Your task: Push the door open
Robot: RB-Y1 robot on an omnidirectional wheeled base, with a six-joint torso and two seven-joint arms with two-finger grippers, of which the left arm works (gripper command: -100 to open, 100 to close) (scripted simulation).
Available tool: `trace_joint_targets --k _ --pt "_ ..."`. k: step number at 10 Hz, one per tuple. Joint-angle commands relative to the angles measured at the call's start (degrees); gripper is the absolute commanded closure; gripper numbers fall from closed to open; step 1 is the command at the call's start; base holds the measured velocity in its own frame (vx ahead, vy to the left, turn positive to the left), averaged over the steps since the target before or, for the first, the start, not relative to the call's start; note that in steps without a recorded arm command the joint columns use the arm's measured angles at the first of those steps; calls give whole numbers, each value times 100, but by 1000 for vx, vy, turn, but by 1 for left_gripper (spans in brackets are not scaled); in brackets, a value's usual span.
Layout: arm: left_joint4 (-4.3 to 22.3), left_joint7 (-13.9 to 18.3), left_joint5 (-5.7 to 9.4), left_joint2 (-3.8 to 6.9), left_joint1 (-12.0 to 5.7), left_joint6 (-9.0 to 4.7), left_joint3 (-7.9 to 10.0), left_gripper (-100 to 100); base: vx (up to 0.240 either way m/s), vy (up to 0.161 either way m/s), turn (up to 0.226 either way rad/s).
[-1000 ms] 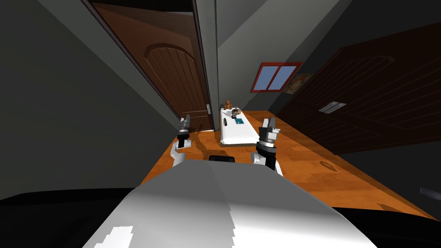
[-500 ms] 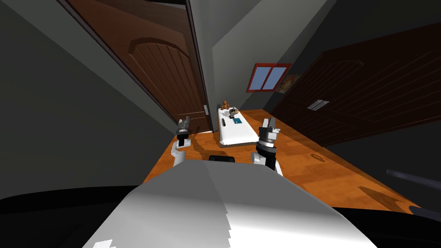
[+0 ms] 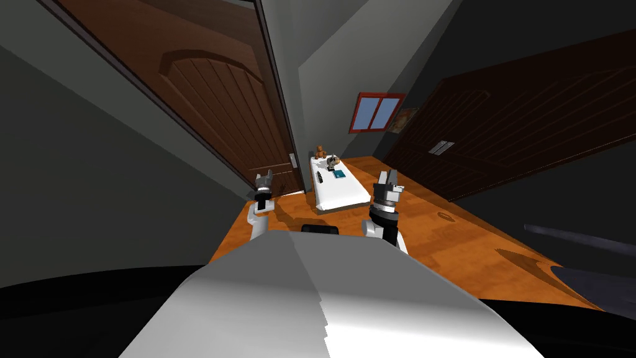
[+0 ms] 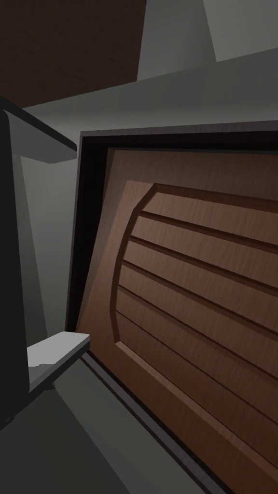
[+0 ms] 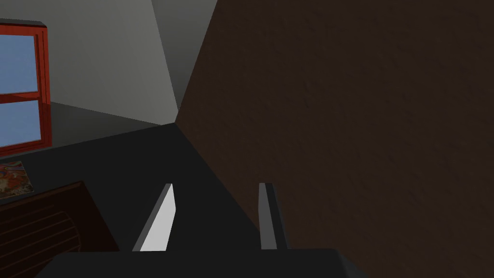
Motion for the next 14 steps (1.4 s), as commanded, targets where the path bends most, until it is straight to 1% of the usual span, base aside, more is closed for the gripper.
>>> trace_joint_targets --k 1,6,10,14 --pt "216 -157 -54 -39 -118 -50 92 -100 50 67 -51" --pt "998 -863 -395 -146 -568 6 636 -100 55 80 -159" --pt "1557 -1368 -639 -254 -889 46 1026 -100 62 83 -163" --pt "2039 -1802 -849 -371 -1165 80 1361 -100 65 71 -137"
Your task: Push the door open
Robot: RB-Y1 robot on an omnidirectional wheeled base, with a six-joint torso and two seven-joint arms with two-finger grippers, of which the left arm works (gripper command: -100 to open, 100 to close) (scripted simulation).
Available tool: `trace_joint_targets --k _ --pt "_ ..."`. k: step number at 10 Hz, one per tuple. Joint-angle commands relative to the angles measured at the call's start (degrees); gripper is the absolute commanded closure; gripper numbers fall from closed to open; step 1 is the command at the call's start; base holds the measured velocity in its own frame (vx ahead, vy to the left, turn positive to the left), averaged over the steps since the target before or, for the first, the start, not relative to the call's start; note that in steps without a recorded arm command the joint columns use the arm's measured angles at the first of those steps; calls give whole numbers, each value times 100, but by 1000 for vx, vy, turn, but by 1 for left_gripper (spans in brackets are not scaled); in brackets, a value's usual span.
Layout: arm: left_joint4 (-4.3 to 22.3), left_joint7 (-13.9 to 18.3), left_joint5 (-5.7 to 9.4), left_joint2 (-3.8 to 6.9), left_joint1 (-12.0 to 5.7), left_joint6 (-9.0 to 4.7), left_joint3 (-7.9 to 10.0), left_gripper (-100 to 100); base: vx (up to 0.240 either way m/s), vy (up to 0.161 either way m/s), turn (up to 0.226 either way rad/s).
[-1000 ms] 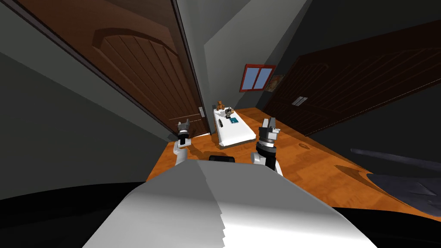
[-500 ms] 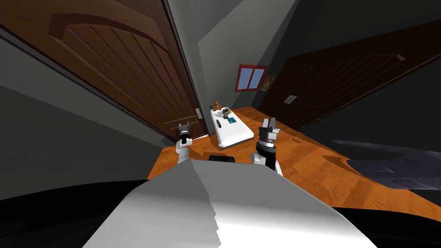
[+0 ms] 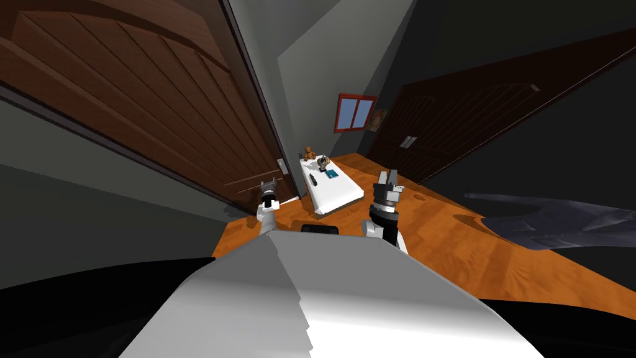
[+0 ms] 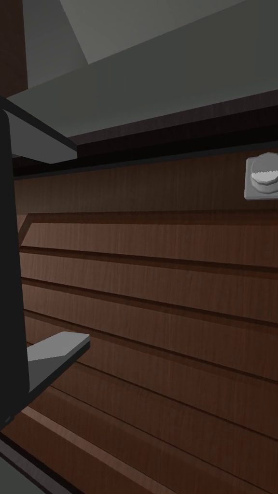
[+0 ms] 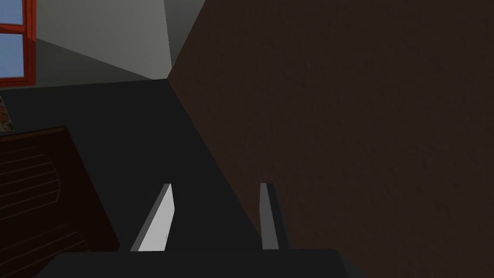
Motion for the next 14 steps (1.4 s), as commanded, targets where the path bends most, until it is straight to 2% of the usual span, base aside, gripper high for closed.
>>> trace_joint_targets --k 1,3,7,8,9,13,14 --pt "177 -165 -76 -30 -109 30 119 -100 79 70 -117" --pt "465 -425 -201 -116 -274 50 319 -100 98 65 -151" --pt "863 -784 -374 -267 -503 79 596 -100 148 66 -117" --pt "858 -732 -340 -223 -496 48 576 -100 -17 15 -42" --pt "881 -849 -318 -157 -559 21 727 -100 -106 38 -121" --pt "893 -1040 -258 -30 -670 -24 1033 -100 -134 88 -129" --pt "899 -1143 -227 25 -730 -49 1198 -100 -70 97 -192"
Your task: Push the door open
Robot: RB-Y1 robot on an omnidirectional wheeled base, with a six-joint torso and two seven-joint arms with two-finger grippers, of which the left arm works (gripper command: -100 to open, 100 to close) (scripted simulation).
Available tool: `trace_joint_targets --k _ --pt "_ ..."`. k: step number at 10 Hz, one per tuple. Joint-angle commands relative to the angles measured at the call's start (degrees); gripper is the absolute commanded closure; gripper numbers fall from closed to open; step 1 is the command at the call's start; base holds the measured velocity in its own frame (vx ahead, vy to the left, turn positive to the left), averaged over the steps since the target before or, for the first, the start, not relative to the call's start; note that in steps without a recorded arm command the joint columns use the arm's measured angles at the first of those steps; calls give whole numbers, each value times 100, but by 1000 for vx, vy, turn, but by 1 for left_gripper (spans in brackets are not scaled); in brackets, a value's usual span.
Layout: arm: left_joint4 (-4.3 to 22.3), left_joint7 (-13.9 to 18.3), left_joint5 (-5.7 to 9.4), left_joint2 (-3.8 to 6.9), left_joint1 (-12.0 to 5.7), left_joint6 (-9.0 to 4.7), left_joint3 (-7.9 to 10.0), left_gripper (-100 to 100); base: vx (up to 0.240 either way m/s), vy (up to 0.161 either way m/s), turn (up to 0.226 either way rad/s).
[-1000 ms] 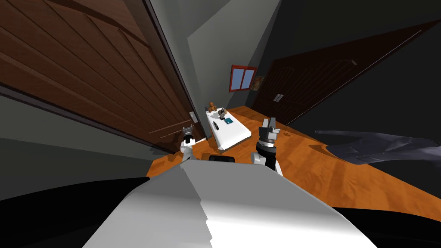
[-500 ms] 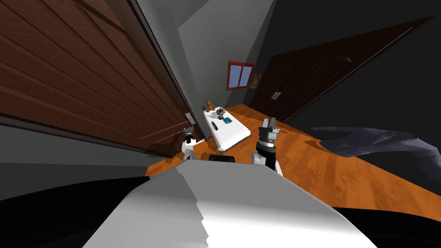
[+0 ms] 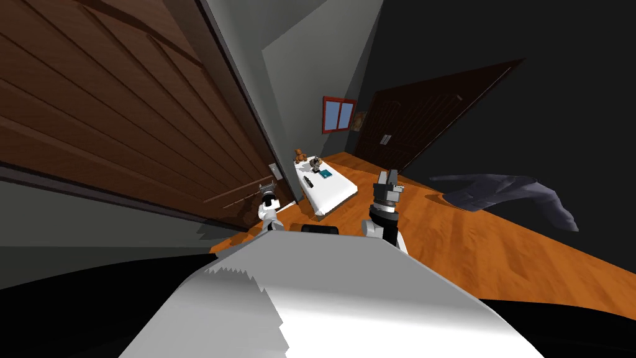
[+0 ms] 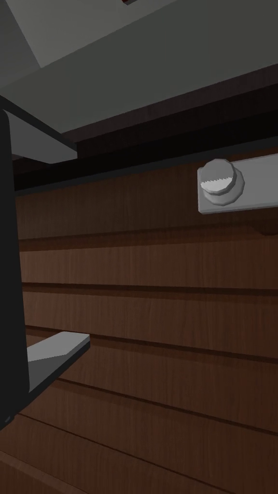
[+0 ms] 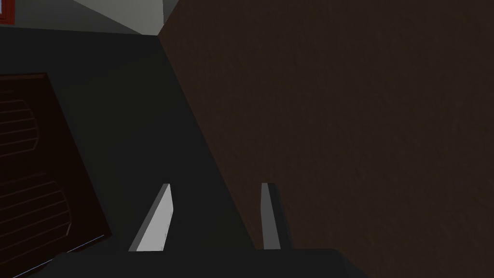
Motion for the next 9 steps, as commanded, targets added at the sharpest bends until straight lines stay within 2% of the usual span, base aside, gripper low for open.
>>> trace_joint_targets --k 1,2,3,9 --pt "7 -120 36 60 -60 -32 177 -100 -58 104 -179" --pt "11 -176 53 88 -92 -45 266 -100 -46 95 -135" --pt "18 -304 93 138 -167 -75 472 -100 -32 142 -237" --pt "44 -727 223 258 -414 -175 1149 -100 -15 102 -183"
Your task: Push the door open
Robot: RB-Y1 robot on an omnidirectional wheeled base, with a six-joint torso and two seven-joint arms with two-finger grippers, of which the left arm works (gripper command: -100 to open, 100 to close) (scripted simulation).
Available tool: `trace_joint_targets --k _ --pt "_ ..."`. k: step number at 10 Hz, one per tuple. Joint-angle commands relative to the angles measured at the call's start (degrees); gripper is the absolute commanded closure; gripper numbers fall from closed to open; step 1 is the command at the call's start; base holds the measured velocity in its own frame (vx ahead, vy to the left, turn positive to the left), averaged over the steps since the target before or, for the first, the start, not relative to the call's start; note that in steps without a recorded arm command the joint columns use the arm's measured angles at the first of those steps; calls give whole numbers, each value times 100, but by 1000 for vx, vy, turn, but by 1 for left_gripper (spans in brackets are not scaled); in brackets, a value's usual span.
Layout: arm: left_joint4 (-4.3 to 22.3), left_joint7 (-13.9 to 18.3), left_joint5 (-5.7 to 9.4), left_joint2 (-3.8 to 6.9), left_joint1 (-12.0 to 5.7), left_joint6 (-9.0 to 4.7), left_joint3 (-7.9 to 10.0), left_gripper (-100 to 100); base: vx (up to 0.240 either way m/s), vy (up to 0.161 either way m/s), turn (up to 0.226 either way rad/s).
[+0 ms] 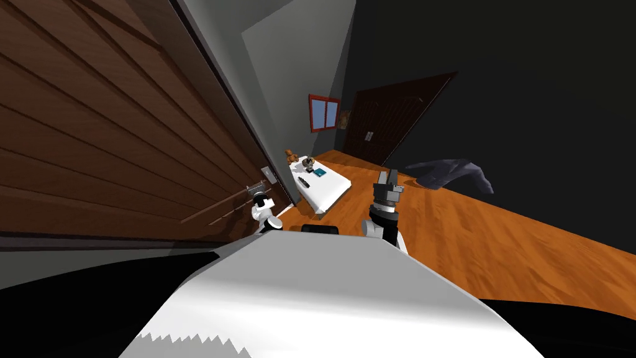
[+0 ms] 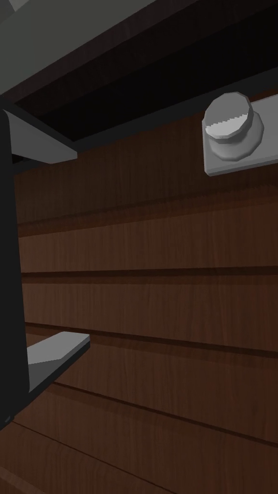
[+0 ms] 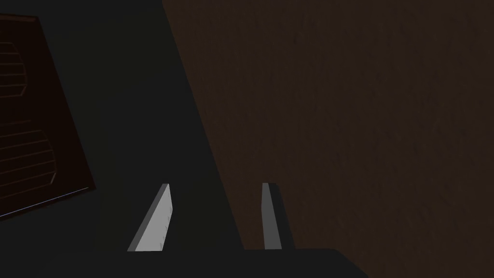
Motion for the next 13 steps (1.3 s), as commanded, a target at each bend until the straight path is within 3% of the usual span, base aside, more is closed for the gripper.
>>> trace_joint_targets --k 1,6,13 --pt "52 -127 40 70 -98 -25 202 -100 -4 99 -180" --pt "76 -515 160 108 -325 -117 823 -100 -2 106 -194" --pt "109 -1052 326 65 -638 -244 1683 -100 7 110 -185"
